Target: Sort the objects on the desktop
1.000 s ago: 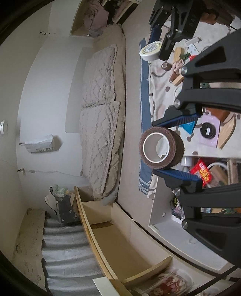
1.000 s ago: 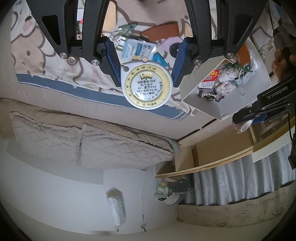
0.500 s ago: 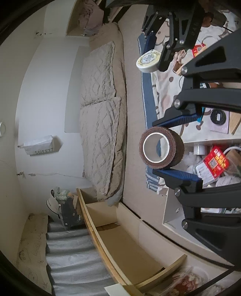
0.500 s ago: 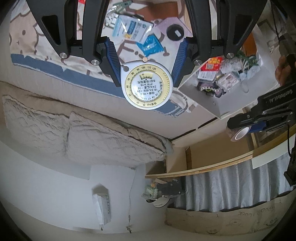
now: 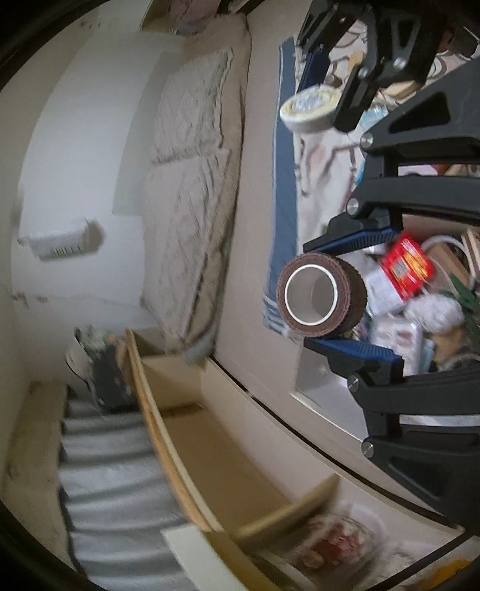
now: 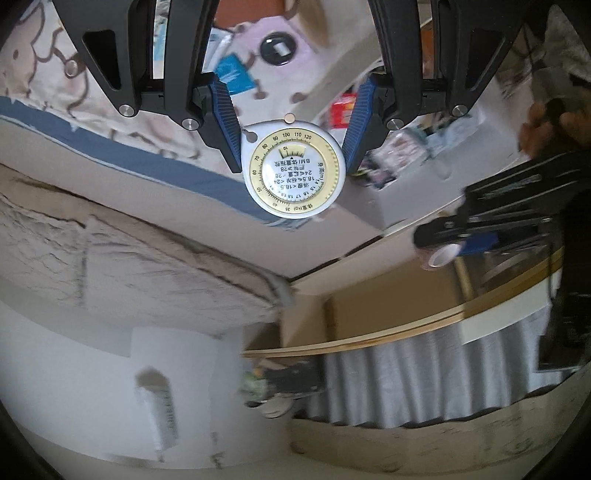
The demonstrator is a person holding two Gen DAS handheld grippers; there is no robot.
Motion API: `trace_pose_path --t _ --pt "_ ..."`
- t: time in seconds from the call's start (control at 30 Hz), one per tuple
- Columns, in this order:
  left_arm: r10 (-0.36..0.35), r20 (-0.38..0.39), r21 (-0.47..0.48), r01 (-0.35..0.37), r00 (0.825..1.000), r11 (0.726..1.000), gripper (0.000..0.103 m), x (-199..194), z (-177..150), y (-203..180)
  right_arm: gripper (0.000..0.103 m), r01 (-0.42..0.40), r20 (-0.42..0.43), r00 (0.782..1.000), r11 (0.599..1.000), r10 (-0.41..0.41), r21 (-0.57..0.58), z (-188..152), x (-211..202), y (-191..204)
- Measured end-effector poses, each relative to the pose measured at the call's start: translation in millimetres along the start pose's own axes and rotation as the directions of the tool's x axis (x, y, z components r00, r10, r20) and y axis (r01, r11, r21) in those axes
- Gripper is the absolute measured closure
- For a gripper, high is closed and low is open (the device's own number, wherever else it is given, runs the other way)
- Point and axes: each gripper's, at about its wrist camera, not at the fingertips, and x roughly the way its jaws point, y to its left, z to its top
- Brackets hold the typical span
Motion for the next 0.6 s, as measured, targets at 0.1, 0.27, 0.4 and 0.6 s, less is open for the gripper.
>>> trace_pose_path --t 0.1,0.27,0.4,0.6 --pt "0.029 -0.044 -0.041 -0.03 0.999 0.999 0.061 4.0 -13.9 15.2 0.049 -0.03 -0.017 0.999 0.999 0.03 -0.032 -5.7 0.4 13.9" --pt "0.04 -0.129 -0.083 -0.051 0.991 0.995 0.061 8.4 -41.8 33.9 0.049 -0.072 -0.044 0.997 0.996 0.07 -0.046 -11.0 7.2 28.8" --pt "0.045 -0.209 -0.1 -0.067 0.977 0.993 0.061 16.3 -63.0 46.3 0.049 -0.096 -0.06 0.994 0.995 0.094 -0.031 -13.1 14.9 37.0" --pt "0.045 -0.314 -0.104 -0.081 0.948 0.991 0.061 28.2 -93.5 56.4 0.049 -0.128 -0.095 0.988 0.991 0.125 -0.027 -20.6 24.5 51.2"
